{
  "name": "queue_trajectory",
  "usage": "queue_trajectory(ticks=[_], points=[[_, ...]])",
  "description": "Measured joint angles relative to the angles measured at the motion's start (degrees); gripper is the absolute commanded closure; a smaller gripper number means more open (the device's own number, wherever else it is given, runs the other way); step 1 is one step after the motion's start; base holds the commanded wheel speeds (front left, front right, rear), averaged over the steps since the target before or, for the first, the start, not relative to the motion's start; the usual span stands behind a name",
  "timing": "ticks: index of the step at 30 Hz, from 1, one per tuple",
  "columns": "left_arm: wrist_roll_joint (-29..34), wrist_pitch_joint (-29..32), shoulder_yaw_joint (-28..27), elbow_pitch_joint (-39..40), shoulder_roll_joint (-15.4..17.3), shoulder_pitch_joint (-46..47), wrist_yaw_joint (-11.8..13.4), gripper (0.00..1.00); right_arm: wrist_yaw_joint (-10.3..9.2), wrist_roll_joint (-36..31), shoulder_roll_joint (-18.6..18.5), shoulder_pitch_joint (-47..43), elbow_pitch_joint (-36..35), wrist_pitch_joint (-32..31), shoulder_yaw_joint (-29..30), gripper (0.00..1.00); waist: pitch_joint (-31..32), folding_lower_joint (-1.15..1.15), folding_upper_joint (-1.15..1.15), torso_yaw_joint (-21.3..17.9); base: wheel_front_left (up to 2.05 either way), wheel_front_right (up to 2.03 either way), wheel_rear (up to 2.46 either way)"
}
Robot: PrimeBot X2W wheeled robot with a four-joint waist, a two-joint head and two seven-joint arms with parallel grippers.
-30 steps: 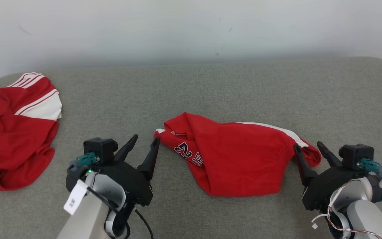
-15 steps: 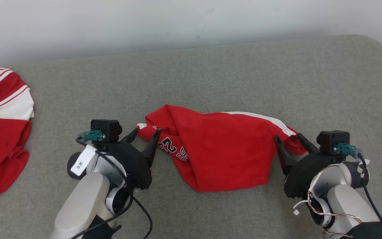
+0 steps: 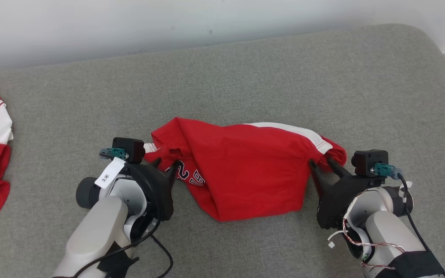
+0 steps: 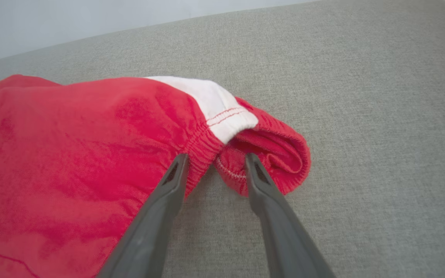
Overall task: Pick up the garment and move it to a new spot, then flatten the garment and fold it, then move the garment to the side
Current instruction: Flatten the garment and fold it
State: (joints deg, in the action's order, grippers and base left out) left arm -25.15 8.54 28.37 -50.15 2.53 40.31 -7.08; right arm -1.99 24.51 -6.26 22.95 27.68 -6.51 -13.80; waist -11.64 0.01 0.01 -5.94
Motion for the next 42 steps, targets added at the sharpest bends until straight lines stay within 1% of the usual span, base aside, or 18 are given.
queue_trajectory(ticks=[9, 12, 14, 15, 18, 19, 21, 22, 26, 29, 34, 35, 36, 37, 38, 41, 42], points=[[-0.26, -2.94, -0.34, -2.85, -0.23, 2.19, -0.01, 1.0, 1.18, 0.21, 0.25, 1.4, 1.74, 2.59, 0.63, 1.0, 0.18, -0.01, 0.0, 0.8, 0.0, 0.0, 0.0], [-0.98, -5.56, -2.15, -3.21, -0.13, 2.76, -0.01, 1.0, 2.09, 0.22, 0.14, 2.68, 2.04, 4.17, 0.89, 1.0, 0.73, -0.01, 0.0, 1.31, 0.0, 0.0, 0.0], [-1.68, -7.62, -3.94, -3.38, 0.48, 3.13, 0.02, 1.0, 2.68, 0.63, -0.05, 3.76, 2.08, 5.49, 1.53, 1.0, 1.19, -0.01, 0.0, 1.7, 0.0, 0.0, 0.0], [-1.81, -8.7, -4.78, -3.44, 1.24, 3.41, 0.19, 1.0, 3.1, 0.9, -0.22, 4.41, 2.05, 6.28, 2.08, 1.0, 1.44, -0.01, 0.0, 1.94, 0.0, 0.0, 0.0], [-2.33, -12.43, -7.4, -3.22, 3.45, 3.26, 2.08, 1.0, 3.74, 1.44, -1.14, 5.97, 2.01, 8.61, 3.41, 1.0, 2.36, -0.01, -0.01, 2.71, 0.0, 0.0, 0.0], [-2.8, -13.83, -8.27, -2.93, 3.87, 2.93, 2.78, 1.0, 4.27, 2.01, -1.43, 6.02, 2.08, 9.38, 3.97, 1.0, 2.68, -0.01, -0.01, 3.0, 0.0, 0.0, 0.0], [-3.22, -15.95, -8.73, -2.18, 4.78, 0.99, 3.11, 1.0, 5.04, 2.91, -1.94, 5.64, 2.35, 10.63, 4.8, 1.0, 3.45, -0.01, -0.01, 3.61, 0.0, 0.0, 0.0], [-3.23, -16.78, -8.75, -1.89, 4.88, -0.53, 3.11, 1.0, 5.13, 3.2, -2.22, 5.32, 2.71, 10.98, 4.99, 1.0, 3.84, -0.01, -0.01, 3.94, 0.0, 0.0, 0.0], [-4.32, -19.82, -8.94, -0.65, 4.08, -7.76, 3.53, 1.0, 6.06, 4.15, -2.96, 1.28, 4.15, 12.32, 5.78, 1.0, 5.42, -0.01, -0.01, 5.41, 0.0, 0.0, 0.0], [-5.05, -20.33, -8.8, -0.13, 3.21, -12.32, 3.0, 1.0, 6.55, 4.85, -2.77, -2.46, 5.12, 12.55, 5.65, 1.0, 6.62, -0.02, -0.02, 6.49, 0.0, 0.0, 0.0], [-5.47, -20.57, -8.61, 0.68, 2.96, -16.89, 2.97, 1.0, 7.05, 5.73, -1.85, -3.88, 5.61, 12.58, 4.56, 1.0, 8.24, -0.02, -0.01, 7.88, 0.0, 0.0, 0.0], [-5.48, -20.74, -8.55, 1.23, 2.88, -17.73, 2.96, 1.0, 7.11, 5.73, -1.54, -3.88, 5.63, 12.62, 4.26, 0.87, 8.68, -0.02, -0.01, 8.19, 0.0, 0.0, 0.0], [-5.48, -20.75, -8.42, 1.45, 2.82, -17.77, 2.96, 0.58, 7.11, 5.73, -1.57, -3.88, 5.66, 12.63, 4.14, 0.36, 8.83, -0.02, -0.02, 8.3, 0.0, 0.0, 0.0], [-5.47, -20.8, -8.35, 1.89, 2.82, -17.75, 2.97, 0.1, 7.12, 5.71, -1.62, -3.88, 5.71, 12.63, 3.98, 0.0, 8.96, -0.02, -0.01, 8.39, 0.0, 0.0, 0.0], [-5.44, -21.18, -8.31, 2.42, 2.83, -17.75, 3.01, 0.0, 7.13, 5.71, -1.63, -3.88, 5.82, 12.63, 3.85, 0.0, 9.05, -0.02, -0.01, 8.45, 0.0, 0.0, 0.0], [-4.44, -21.28, -7.42, 3.63, 2.91, -17.73, 3.22, 0.0, 7.49, 5.7, -1.67, -3.88, 5.95, 12.88, 3.71, 0.0, 9.25, -0.02, -0.01, 8.56, 0.0, 0.0, 0.0], [-4.28, -21.47, -7.3, 4.06, 2.91, -17.74, 3.69, 0.0, 7.55, 5.69, -1.67, -3.88, 5.95, 13.08, 3.61, 0.0, 9.32, -0.02, -0.01, 8.59, 0.0, 0.0, 0.0]])
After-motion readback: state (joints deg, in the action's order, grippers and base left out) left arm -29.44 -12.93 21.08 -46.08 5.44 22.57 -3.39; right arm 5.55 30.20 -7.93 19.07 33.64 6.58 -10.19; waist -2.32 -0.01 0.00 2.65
